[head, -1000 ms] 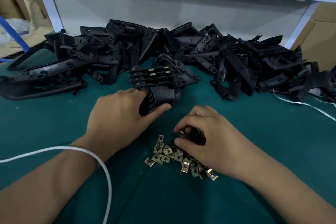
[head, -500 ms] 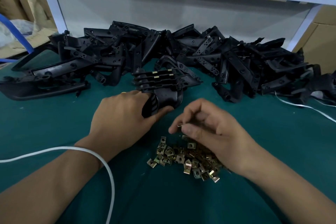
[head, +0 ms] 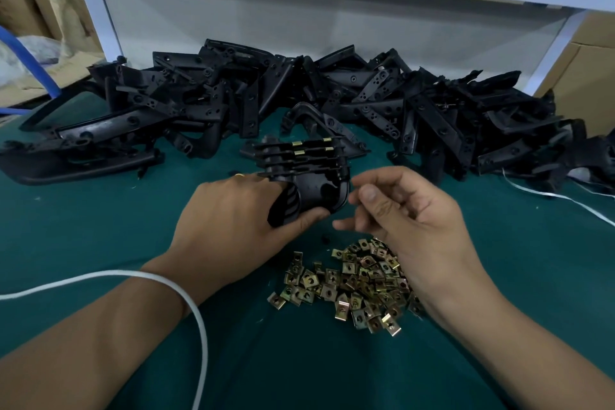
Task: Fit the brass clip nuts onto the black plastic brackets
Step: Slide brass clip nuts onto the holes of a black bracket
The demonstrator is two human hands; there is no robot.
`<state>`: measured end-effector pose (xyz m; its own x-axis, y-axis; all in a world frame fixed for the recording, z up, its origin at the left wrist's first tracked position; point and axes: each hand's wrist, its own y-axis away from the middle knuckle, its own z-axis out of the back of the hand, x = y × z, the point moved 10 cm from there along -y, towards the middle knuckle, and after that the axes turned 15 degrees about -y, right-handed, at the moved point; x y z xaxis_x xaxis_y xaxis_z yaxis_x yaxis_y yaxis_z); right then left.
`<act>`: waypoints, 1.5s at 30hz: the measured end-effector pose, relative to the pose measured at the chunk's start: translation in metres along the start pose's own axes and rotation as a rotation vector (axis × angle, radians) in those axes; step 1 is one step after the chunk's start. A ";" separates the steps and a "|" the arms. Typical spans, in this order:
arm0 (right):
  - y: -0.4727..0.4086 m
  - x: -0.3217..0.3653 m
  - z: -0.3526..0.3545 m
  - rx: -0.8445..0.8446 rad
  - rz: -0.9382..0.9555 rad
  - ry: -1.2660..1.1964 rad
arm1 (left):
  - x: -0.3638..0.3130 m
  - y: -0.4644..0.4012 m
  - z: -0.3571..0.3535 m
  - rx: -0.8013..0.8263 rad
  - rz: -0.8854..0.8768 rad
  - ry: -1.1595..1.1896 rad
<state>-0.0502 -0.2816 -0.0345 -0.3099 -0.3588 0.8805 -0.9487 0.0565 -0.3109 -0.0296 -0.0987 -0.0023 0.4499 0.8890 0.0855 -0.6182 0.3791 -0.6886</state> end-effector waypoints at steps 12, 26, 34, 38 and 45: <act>-0.008 0.030 0.000 -0.083 0.088 0.120 | -0.006 -0.003 -0.003 0.062 -0.036 -0.017; -0.047 0.069 -0.040 -0.043 0.443 0.487 | -0.001 -0.004 -0.001 0.058 0.014 -0.033; -0.020 0.057 -0.028 -0.081 0.508 0.622 | 0.006 -0.003 0.000 0.025 0.044 -0.012; -0.006 0.061 -0.022 -0.060 0.525 0.626 | 0.000 -0.003 0.004 -0.015 -0.019 0.022; 0.009 0.059 -0.024 -0.095 0.578 0.620 | -0.008 -0.002 0.005 -0.020 -0.088 0.051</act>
<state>-0.0785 -0.2803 0.0233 -0.6986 0.3236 0.6382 -0.6236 0.1620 -0.7648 -0.0351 -0.1055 0.0019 0.5347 0.8379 0.1097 -0.5617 0.4494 -0.6946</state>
